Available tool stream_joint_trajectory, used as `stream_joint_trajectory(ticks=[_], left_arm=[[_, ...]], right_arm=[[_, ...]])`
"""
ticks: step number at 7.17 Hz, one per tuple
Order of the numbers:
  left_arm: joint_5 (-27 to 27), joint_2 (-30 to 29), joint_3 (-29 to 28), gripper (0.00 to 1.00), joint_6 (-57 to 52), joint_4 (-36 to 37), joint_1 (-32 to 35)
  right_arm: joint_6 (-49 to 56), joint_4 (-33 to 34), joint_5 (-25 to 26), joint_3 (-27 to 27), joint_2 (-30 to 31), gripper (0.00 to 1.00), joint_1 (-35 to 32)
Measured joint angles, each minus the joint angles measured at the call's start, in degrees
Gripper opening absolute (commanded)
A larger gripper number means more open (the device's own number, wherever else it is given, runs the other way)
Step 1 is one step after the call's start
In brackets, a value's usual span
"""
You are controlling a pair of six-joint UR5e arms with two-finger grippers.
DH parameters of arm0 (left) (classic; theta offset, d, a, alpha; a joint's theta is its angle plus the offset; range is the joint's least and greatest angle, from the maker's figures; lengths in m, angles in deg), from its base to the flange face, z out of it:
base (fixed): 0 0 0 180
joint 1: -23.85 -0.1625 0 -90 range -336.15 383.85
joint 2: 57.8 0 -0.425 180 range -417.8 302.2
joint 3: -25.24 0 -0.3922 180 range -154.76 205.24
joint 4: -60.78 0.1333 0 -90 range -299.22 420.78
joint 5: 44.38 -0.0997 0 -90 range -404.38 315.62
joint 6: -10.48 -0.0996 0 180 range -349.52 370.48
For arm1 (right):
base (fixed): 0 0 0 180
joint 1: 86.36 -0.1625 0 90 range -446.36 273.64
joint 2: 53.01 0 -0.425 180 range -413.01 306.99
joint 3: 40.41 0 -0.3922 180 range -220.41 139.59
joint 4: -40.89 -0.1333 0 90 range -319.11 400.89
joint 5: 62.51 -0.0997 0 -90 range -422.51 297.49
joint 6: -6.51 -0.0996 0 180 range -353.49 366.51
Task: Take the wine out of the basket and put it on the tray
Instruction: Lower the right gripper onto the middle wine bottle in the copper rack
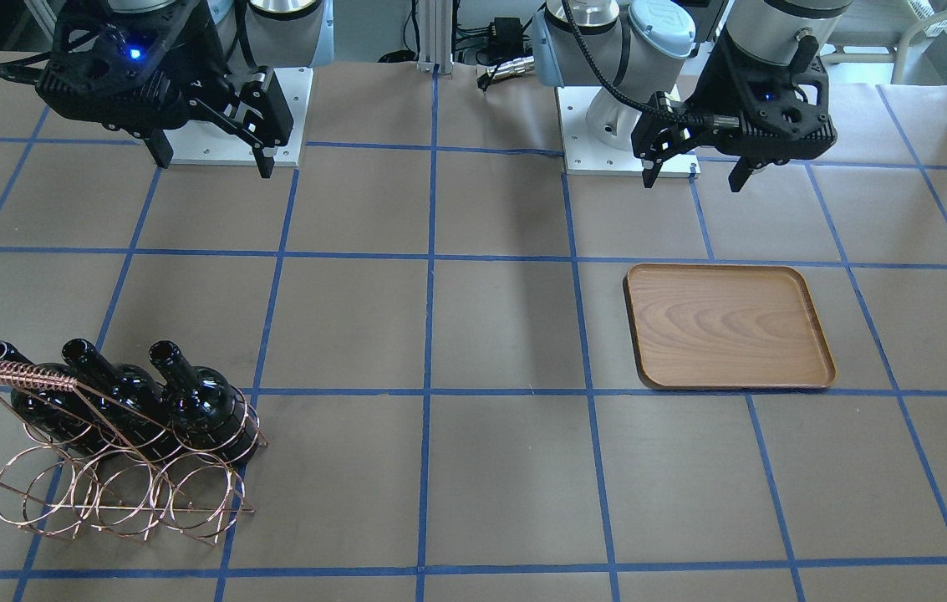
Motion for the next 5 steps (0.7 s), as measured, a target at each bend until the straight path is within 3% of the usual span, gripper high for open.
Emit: stream_joint_trajectory(ticks=[3,5], left_arm=[[-0.3,0.1,0.0,1.00,0.0,-0.2,0.0],[-0.5,0.2,0.0,1.00,-0.1,-0.2,-0.1]], right_arm=[[1.6,0.1,0.0,0.0,-0.1,1.00,1.1],[8.2,1.3,0.7,0.0,-1.8,0.96,6.3]])
